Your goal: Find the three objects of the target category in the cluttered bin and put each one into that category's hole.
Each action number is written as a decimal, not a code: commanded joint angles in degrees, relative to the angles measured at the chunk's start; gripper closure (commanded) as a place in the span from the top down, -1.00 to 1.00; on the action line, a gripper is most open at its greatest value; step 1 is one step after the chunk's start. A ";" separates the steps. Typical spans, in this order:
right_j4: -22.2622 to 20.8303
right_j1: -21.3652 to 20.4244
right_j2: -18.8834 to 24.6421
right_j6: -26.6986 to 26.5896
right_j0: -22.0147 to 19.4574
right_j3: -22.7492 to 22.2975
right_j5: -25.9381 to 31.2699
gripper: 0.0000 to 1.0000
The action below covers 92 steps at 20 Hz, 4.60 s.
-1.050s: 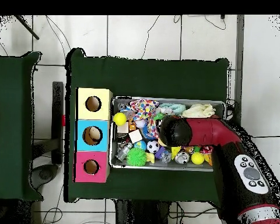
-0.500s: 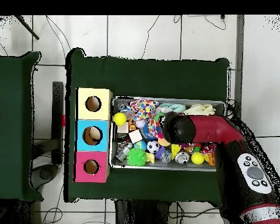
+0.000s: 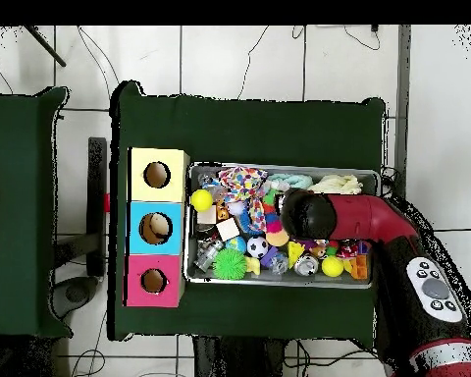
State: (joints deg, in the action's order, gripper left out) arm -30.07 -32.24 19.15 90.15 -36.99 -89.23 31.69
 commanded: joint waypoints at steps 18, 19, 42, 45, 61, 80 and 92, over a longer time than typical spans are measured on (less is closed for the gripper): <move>-3.55 5.92 1.88 -0.77 -2.86 1.81 -6.13 1.00; -3.56 6.08 1.78 -0.53 -2.73 1.77 -6.52 1.00; -4.22 6.84 1.10 -3.31 -1.19 3.20 -5.51 -1.00; -4.50 6.65 0.95 -3.56 -0.95 3.14 -5.34 -1.00; -3.44 4.56 0.45 -7.01 -2.59 1.90 0.84 1.00; -6.30 3.98 -1.17 -6.69 -4.43 -0.93 0.57 1.00; -7.40 3.16 -2.18 -1.61 -3.67 -4.81 -2.61 1.00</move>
State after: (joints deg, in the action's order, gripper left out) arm -33.31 -29.70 18.86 90.15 -40.45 -88.85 28.69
